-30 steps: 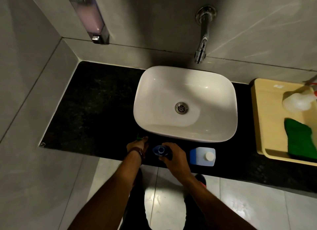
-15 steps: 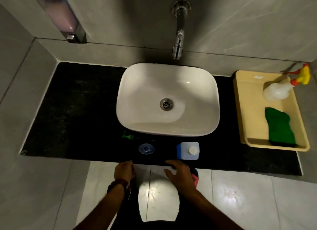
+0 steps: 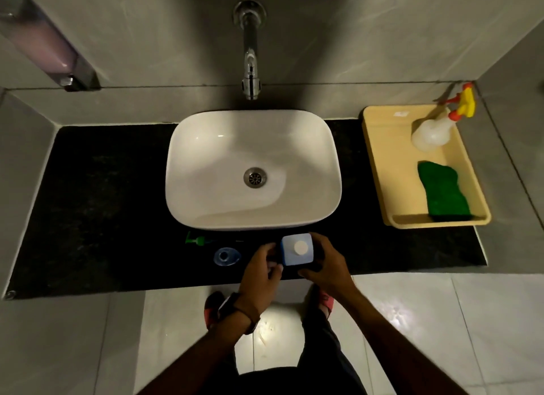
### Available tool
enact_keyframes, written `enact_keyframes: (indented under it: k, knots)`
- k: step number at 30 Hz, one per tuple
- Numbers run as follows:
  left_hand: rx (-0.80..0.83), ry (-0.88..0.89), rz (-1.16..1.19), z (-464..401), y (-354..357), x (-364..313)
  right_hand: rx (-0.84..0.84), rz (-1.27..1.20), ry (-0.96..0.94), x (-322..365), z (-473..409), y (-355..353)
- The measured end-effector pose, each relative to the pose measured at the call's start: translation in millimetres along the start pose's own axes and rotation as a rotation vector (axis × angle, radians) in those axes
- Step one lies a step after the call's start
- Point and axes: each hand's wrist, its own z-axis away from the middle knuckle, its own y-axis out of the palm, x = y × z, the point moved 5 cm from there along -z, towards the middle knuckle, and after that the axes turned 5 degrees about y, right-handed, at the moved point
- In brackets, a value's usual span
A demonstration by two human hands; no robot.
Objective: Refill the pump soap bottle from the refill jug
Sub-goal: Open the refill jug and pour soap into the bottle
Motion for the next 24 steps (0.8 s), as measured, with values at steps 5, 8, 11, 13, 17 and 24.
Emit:
enact_keyframes:
  k: [5, 8, 11, 13, 17, 24]
  knots:
    - [0.169, 0.130, -0.115, -12, 3, -20, 0.090, 0.021, -0.032, 16, -13, 1]
    - [0.215, 0.158, -0.130, -15, -4, -32, 0.093, 0.041, -0.073, 19, -12, -4]
    - [0.248, 0.231, -0.154, -17, -18, -54, 0.002, 0.014, -0.164, 30, 0, -16]
    - [0.232, 0.304, -0.093, -15, -32, -80, -0.023, -0.019, -0.206, 46, 9, -28]
    - [0.283, 0.531, -0.007, -11, -49, -150, -0.069, -0.060, -0.282, 101, 18, -63]
    - [-0.019, 0.757, -0.045, -25, -93, -251, -0.140, -0.046, -0.314, 191, 17, -118]
